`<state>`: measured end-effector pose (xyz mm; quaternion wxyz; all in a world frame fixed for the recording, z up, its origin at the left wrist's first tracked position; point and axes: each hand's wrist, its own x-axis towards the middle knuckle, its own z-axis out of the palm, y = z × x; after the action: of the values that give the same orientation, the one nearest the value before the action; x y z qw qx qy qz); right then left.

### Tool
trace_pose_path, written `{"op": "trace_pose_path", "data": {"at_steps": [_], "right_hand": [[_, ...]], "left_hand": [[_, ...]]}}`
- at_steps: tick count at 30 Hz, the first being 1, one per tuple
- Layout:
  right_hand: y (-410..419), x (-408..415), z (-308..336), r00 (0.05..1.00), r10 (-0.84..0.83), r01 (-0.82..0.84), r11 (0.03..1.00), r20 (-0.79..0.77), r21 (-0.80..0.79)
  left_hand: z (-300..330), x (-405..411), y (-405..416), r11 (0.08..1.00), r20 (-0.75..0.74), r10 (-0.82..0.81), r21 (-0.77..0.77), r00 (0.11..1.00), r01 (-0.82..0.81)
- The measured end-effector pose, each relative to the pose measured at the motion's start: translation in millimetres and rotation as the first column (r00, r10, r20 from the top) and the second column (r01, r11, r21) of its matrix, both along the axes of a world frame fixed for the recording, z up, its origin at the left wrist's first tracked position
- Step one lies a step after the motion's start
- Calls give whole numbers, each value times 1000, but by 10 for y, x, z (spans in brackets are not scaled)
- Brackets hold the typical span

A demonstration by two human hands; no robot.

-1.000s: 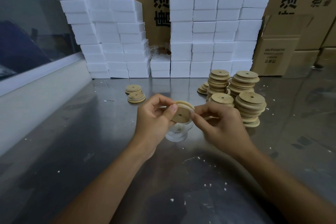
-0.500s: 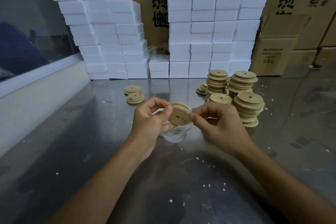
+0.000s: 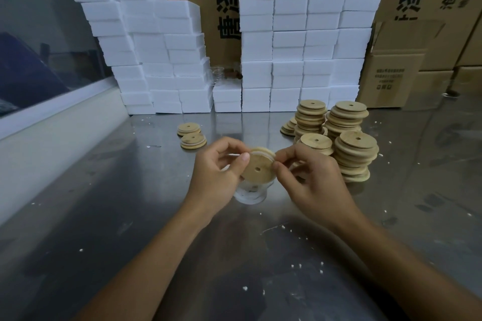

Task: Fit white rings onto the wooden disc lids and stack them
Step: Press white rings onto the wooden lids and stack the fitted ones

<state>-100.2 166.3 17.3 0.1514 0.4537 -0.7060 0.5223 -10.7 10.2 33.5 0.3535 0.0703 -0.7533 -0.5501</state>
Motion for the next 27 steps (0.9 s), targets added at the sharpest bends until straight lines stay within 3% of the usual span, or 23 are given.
{"op": "trace_pose_path", "data": {"at_steps": [3, 5, 8, 12, 16, 18, 20, 23, 25, 27], "right_hand": [[-5, 9, 6, 997, -28, 30, 999, -71, 20], [-7, 9, 4, 996, -34, 36, 999, -78, 22], [-26, 24, 11, 999, 12, -13, 1000, -46, -22], [-58, 60, -7, 991, 106, -105, 994, 82, -27], [-63, 38, -31, 985, 81, -71, 995, 155, -70], [-58, 24, -22, 985, 46, -33, 996, 164, -80], [-56, 14, -17, 986, 5, 7, 998, 167, -70], [-57, 12, -18, 985, -24, 36, 997, 173, -64], [-61, 22, -16, 983, -21, 35, 997, 183, -73], [-69, 29, -14, 982, -12, 32, 994, 187, -101]], "left_hand": [[5, -10, 63, 990, 16, 10, -140, 1000, -7], [12, -10, 67, 991, 8, 10, -131, 1000, -9], [31, -1, 69, 997, 19, -14, 72, 1000, 13], [50, 4, 96, 917, 38, -79, 394, 996, 58], [36, -10, 79, 861, 41, -145, 498, 989, 106], [21, -5, 59, 918, 68, -118, 389, 991, 82], [3, 4, 30, 995, 75, -32, 101, 997, 24], [-13, -2, -6, 972, 43, 47, -234, 998, -36], [-18, -16, -25, 952, 31, 82, -300, 996, -69], [-21, -25, -40, 974, 36, 90, -213, 995, -80]]}}
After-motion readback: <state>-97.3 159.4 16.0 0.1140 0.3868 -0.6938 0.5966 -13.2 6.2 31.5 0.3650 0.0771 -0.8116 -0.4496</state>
